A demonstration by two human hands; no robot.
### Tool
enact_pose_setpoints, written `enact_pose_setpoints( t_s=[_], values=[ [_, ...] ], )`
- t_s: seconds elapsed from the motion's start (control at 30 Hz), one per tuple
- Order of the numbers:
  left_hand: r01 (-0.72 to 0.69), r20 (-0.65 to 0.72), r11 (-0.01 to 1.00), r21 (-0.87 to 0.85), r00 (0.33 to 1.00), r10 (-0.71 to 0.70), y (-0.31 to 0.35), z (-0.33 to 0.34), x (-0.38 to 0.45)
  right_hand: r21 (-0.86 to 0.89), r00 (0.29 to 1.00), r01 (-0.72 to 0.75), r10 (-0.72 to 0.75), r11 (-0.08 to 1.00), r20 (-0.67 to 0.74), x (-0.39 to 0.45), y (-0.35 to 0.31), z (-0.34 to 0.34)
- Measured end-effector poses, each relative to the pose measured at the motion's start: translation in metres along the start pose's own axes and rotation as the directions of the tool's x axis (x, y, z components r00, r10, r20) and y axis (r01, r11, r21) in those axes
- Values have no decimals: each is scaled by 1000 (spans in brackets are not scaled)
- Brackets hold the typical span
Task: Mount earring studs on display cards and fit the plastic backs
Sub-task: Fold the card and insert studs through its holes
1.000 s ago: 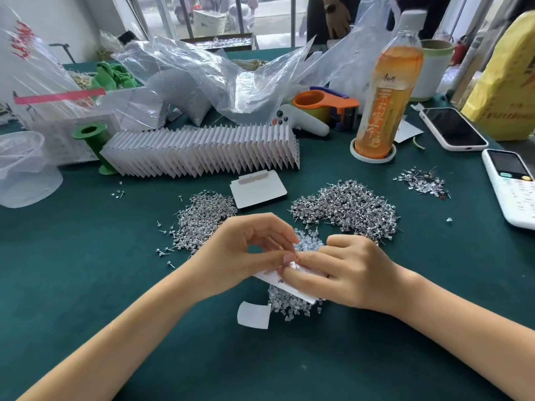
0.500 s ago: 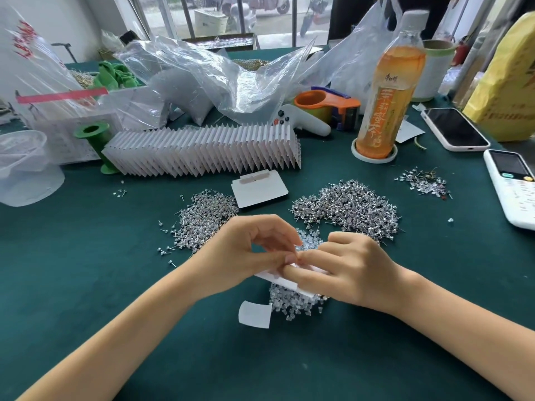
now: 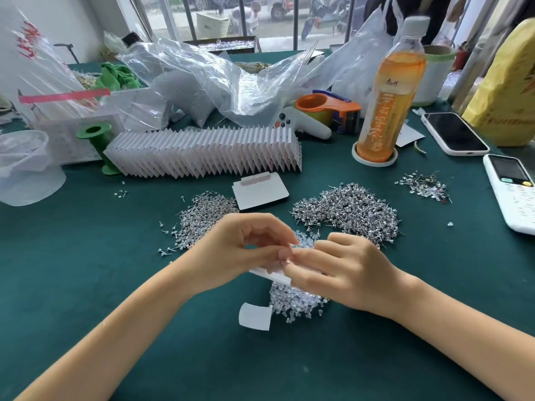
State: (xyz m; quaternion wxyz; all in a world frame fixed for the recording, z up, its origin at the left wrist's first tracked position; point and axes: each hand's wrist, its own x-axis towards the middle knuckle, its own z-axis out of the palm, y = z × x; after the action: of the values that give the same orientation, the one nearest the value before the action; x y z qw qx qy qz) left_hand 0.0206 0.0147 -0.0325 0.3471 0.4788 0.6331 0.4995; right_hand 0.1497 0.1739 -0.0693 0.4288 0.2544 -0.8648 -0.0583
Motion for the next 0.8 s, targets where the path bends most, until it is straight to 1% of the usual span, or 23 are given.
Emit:
enact_pose_setpoints(
  t_s=[0.13, 0.37, 0.6, 0.8],
  values=[
    [-2, -1, 1000, -26, 1000, 2, 1, -1, -2, 12, 1000, 4, -4, 1000, 4, -2, 1, 0],
    [-15, -3, 1000, 16, 1000, 15, 3, -1, -3, 57, 1000, -20, 19, 998, 19, 0, 2, -3],
    [-9, -18, 1000, 2, 1000, 9, 3, 0, -4, 106, 995, -96, 93, 990, 30, -2, 2, -2],
    [-8, -18, 1000, 1, 1000, 8, 4, 2, -5, 122, 996, -92, 91, 988, 14, -3, 3, -1]
  ],
)
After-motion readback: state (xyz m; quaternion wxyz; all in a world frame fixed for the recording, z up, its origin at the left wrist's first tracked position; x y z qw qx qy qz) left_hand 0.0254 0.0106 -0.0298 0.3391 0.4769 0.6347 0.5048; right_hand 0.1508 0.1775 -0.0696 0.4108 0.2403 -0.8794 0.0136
